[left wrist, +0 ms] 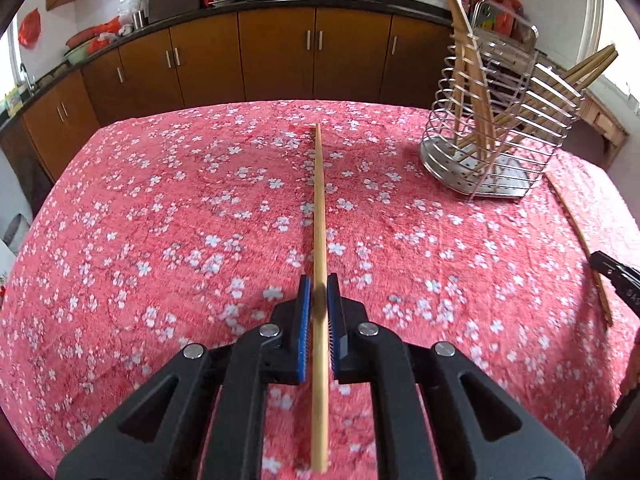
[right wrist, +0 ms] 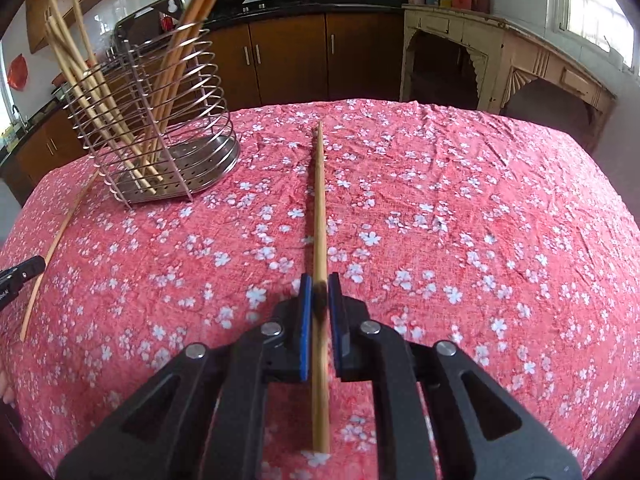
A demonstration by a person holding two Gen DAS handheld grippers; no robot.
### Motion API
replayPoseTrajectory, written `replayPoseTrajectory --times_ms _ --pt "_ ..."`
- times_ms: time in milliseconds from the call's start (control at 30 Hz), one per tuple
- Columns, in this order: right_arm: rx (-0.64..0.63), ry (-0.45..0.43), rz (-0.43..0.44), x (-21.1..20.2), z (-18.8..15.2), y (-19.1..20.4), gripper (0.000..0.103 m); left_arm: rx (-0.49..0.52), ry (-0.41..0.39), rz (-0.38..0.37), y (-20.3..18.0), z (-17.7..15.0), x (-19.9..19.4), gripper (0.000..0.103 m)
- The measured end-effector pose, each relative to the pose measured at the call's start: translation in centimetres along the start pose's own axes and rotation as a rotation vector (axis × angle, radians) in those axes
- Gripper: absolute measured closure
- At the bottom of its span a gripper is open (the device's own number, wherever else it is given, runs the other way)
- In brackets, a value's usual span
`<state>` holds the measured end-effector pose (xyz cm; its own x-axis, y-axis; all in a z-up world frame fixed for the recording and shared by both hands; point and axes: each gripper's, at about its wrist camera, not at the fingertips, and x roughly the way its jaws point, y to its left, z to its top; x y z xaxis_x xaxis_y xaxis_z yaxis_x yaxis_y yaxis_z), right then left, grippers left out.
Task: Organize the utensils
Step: 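Move both tools back to the cloth above the last loose chopstick, then close the left tool on the chopstick while the right tool closes beside it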
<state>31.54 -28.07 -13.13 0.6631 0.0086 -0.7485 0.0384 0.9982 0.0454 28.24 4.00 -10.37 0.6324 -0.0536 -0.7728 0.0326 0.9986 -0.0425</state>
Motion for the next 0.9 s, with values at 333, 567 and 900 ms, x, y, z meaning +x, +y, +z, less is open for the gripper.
replayPoseTrajectory --times_ms 333,567,900 --pt "-0.032 0.011 0.029 -3.1 -3.0 -0.3 0.074 -0.003 -0.052 -0.030 1.7 -4.4 -4.3 0.062" --pt "-0.029 0.024 0.028 -3.7 -4.4 -0.6 0.074 0.049 -0.044 -0.028 -0.3 -5.0 -4.7 0.062" --pt "-0.038 0.013 0.017 -3.7 -4.4 -0.5 0.080 0.091 -0.013 0.016 -2.0 -5.6 -3.9 0.062"
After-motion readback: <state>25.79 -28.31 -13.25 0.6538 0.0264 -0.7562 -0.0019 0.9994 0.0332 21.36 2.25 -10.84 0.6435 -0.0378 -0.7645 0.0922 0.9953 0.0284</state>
